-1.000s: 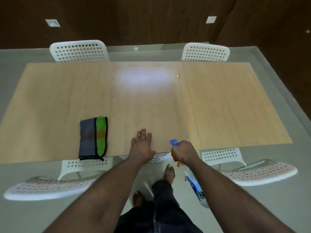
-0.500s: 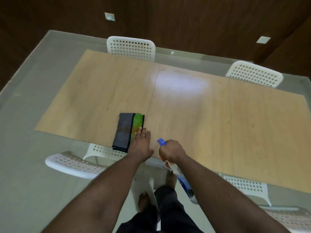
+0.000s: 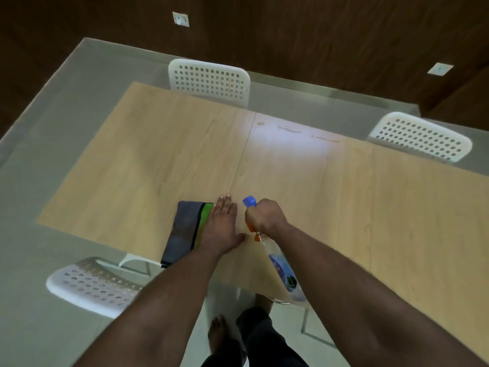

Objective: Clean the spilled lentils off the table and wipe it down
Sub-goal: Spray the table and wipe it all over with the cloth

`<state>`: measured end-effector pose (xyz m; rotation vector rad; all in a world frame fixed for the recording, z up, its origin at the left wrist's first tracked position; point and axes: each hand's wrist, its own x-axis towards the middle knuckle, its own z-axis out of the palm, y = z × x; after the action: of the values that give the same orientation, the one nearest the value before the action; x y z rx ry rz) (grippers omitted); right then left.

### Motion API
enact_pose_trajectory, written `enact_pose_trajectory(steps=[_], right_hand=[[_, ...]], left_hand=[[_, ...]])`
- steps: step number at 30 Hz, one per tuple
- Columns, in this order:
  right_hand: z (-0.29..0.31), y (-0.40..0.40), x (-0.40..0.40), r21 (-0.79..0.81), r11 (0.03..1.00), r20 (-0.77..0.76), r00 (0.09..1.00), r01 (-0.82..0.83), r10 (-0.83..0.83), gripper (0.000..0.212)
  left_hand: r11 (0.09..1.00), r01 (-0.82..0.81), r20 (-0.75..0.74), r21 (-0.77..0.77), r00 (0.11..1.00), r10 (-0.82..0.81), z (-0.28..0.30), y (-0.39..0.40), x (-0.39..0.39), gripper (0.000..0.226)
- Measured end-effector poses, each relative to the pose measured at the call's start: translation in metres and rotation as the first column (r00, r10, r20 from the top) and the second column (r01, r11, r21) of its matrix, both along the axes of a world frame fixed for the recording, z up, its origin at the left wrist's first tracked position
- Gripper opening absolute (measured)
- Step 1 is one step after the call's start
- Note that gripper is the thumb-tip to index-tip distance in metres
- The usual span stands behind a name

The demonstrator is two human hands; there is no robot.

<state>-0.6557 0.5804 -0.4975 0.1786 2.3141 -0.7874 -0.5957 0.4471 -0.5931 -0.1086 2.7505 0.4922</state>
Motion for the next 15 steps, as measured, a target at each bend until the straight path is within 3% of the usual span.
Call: enact_pose_trajectory(steps=[8, 15], right_hand=[[0.005, 0.008, -0.099, -0.023, 0.999, -0.039, 0.999, 0.032, -0.033, 0.016], [0.011, 0.053, -0.159, -0.108, 0.959, -0.055, 0.961, 0.263, -0.270, 0.012]], left_hand=[[0.997, -0.069, 0.028, 0.040, 0.997, 0.068, 0.003, 0.032, -0.064, 0.113], [1.000, -0.006, 0.042, 0.010, 0.999, 0.005, 0.003, 0.068, -0.103, 0.118]])
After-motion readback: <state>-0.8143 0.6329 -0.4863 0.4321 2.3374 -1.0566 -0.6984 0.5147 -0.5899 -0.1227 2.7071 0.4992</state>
